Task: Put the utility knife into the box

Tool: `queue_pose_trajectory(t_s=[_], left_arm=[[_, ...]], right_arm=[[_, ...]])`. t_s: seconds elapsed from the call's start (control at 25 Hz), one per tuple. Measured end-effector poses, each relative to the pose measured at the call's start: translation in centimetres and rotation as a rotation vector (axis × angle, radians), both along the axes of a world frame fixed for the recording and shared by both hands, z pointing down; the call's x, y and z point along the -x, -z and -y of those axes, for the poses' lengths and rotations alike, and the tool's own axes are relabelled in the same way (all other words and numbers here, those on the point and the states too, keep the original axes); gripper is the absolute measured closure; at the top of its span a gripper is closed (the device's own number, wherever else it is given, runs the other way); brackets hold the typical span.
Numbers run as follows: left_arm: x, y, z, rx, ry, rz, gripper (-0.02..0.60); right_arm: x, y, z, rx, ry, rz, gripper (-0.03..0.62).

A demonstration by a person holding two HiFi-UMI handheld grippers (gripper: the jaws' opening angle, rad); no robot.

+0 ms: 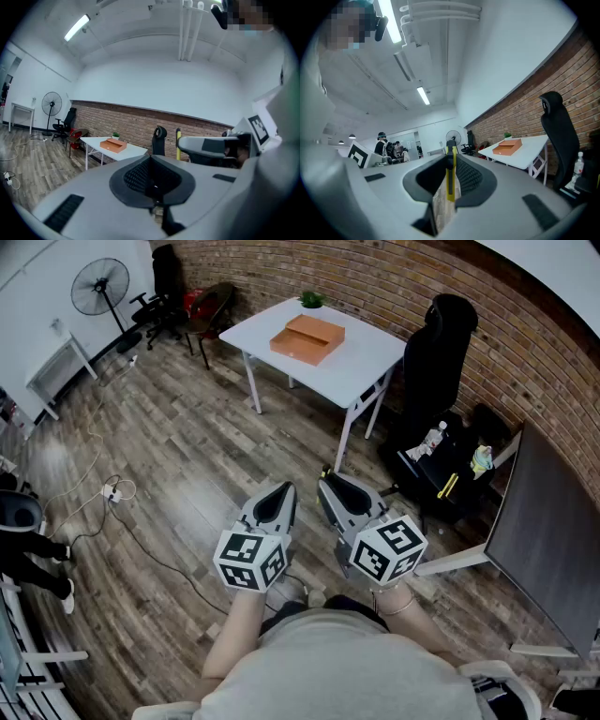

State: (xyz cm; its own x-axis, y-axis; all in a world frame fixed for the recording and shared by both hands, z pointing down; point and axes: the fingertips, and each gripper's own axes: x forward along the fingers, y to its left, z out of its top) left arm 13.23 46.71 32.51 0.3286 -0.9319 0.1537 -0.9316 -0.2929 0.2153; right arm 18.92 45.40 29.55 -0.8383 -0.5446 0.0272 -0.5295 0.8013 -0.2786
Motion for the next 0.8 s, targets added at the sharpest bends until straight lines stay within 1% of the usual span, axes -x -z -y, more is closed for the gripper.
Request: queue_pose_trajectory(t_s=[0.32, 0.68, 0.8], left_arm=[[0.0, -0.4, -0.1, 0.033, 0.025, -0.015, 0.575], [-1.2, -0.3, 0.1, 0.026, 0.009, -0.020, 0.575], [-1.3, -0.4, 0.4, 0.020, 0.024, -0.027, 0.575]], right_arm=[[-1.1, -0.3, 0.1, 0.004, -0.014, -0.043, 0.533], [-1.6, -0.8, 0.0, 0.016, -0.007, -0.024, 0.531], [-2.2, -1.2, 0.2, 0.010, -0.001, -0.037, 0.531]])
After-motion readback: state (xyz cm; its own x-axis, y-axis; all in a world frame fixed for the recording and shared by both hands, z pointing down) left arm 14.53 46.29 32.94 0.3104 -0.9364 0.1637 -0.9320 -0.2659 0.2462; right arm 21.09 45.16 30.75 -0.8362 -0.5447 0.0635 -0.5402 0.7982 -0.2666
